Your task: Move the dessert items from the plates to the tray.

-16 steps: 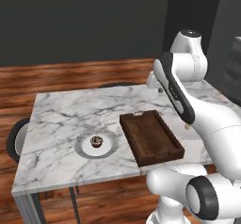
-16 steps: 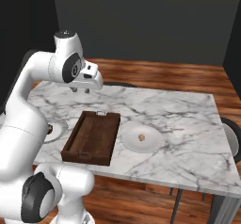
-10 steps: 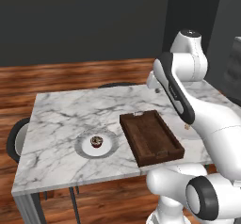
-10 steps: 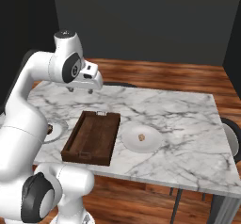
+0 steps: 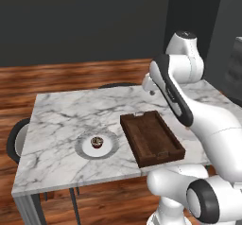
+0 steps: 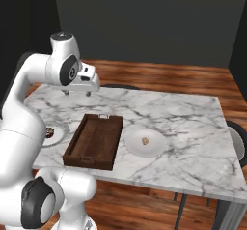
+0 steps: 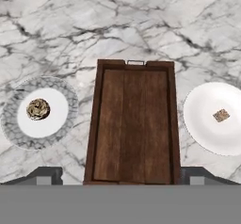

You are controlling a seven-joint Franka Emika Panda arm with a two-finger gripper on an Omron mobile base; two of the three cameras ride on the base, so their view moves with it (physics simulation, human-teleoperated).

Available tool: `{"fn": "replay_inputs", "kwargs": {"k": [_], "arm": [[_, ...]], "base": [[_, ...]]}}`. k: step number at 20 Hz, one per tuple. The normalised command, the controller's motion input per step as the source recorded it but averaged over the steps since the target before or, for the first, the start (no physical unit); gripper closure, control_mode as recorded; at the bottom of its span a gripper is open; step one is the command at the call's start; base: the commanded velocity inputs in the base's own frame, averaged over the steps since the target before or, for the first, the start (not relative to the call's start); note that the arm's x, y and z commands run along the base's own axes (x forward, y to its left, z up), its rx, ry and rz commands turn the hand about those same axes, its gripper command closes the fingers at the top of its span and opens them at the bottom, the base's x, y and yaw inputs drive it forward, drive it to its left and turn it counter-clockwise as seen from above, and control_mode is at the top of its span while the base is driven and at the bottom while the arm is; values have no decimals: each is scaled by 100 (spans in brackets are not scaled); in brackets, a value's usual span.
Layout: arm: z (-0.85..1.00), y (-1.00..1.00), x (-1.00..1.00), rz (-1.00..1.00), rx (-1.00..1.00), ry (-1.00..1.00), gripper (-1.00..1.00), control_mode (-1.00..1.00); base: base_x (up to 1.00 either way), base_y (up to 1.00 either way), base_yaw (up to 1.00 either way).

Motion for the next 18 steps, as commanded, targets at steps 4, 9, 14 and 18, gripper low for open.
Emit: {"fn": "replay_inputs", "kwargs": {"k": [4, 9, 14, 18], "arm": [[-14, 50, -2, 7, 0, 0, -100, -100], [-30, 89, 0, 3, 0, 3, -100, -100], [-32, 90, 0, 2, 0, 4, -100, -100], [-26, 87, 0, 0, 0, 7, -100, -100]], "base": [[0, 0, 0], [0, 0, 0], [0, 0, 0], [0, 0, 0]]}}
